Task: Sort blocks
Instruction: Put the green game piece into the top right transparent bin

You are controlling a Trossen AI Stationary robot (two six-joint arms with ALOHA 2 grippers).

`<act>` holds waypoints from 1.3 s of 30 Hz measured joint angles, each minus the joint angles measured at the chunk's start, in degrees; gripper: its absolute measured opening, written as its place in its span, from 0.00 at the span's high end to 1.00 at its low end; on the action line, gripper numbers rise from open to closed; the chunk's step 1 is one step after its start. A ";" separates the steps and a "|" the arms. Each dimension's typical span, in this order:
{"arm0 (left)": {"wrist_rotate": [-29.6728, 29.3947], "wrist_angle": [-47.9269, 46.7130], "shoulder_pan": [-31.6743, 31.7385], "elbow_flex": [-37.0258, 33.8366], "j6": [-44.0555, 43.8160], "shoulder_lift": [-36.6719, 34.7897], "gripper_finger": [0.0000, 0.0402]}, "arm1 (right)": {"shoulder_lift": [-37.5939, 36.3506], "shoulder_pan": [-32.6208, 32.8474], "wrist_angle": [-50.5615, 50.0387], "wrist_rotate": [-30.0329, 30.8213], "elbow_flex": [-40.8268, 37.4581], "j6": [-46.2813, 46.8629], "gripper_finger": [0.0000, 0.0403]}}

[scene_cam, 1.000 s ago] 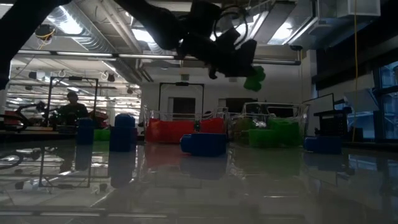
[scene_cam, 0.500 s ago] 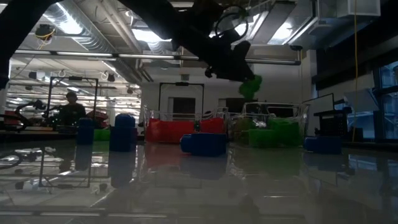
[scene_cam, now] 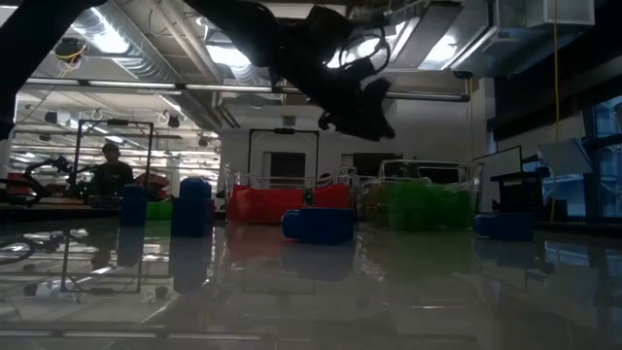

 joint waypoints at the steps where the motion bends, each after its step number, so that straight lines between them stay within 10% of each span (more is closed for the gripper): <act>1: -0.02 -2.05 0.03 0.00 0.44 -0.48 0.51 | 0.00 0.00 -0.30 0.02 0.00 0.00 0.28; 10: -14.06 -29.73 -1.42 0.04 4.10 -16.42 0.51 | 0.00 0.00 -1.97 0.10 0.00 -0.02 0.28; 20: -30.07 -63.20 5.10 -2.41 -16.32 -28.73 0.51 | 0.00 0.00 -1.39 0.05 0.00 0.09 0.28; 39: -30.03 -55.25 15.78 -27.69 -17.25 -28.77 0.51 | 0.00 0.00 -1.07 0.04 0.00 0.17 0.28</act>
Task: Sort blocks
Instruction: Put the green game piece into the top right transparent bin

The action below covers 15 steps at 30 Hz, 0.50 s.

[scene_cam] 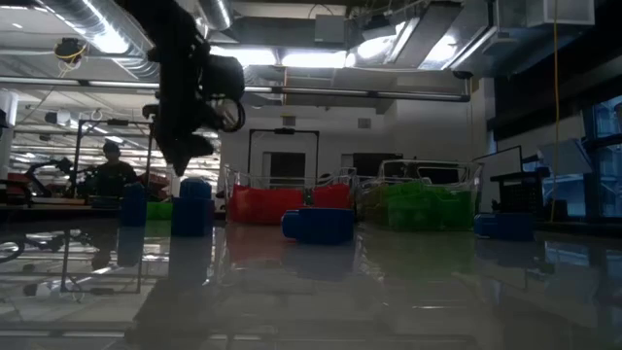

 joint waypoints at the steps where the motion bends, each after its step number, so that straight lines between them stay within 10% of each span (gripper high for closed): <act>1: -0.02 0.57 0.02 -0.84 0.99 0.00 0.51 | 0.00 0.00 0.10 0.00 0.00 0.00 0.28; 15: -1.37 7.73 3.74 -8.64 7.96 1.48 0.51 | 0.00 0.00 0.62 -0.02 0.00 -0.11 0.28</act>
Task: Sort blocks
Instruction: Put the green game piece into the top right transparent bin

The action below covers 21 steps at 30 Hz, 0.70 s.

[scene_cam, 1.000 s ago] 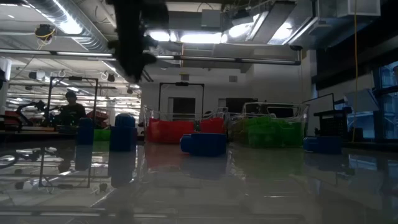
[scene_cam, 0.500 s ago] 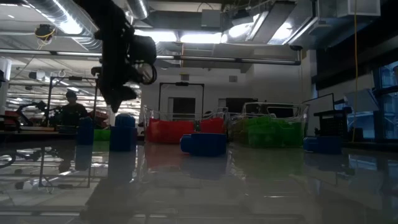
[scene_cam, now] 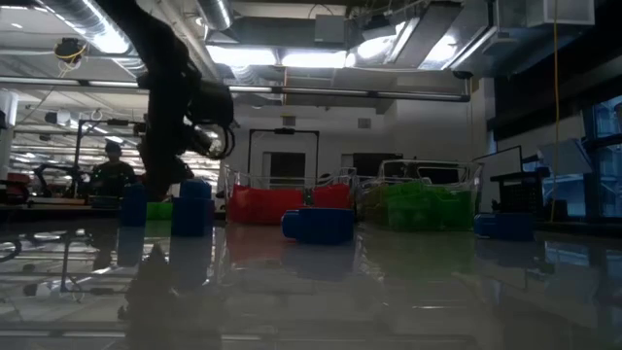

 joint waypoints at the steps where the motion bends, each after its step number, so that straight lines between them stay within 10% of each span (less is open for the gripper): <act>1: 0.00 0.01 0.45 -0.02 -0.02 0.69 0.51 | 0.00 0.00 0.07 0.00 0.00 0.00 0.28; 21: -1.81 7.62 5.02 0.02 3.10 7.20 0.51 | 1.62 0.00 0.98 0.00 0.00 -0.05 0.28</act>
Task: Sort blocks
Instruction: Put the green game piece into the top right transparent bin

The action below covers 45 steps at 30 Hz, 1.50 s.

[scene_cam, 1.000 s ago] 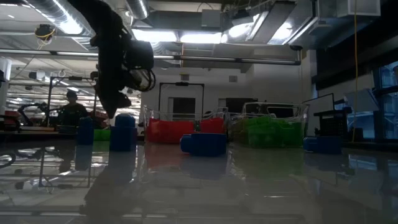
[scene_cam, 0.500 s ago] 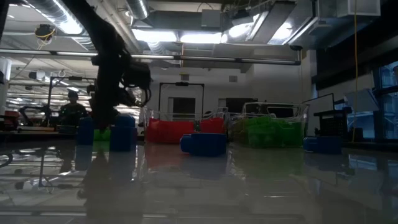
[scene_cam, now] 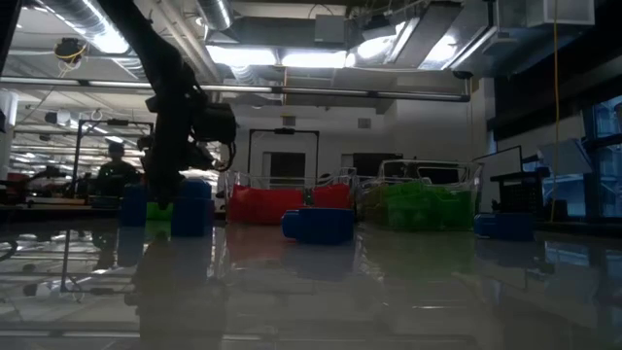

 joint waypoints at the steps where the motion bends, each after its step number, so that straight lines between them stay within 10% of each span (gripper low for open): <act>1: -0.03 0.40 0.32 0.00 0.03 0.01 0.51 | 0.11 0.00 0.09 0.00 0.00 0.00 0.28; 45: 0.39 10.69 7.88 -3.46 7.70 0.01 0.51 | 0.52 0.00 1.05 0.00 0.00 -0.02 0.28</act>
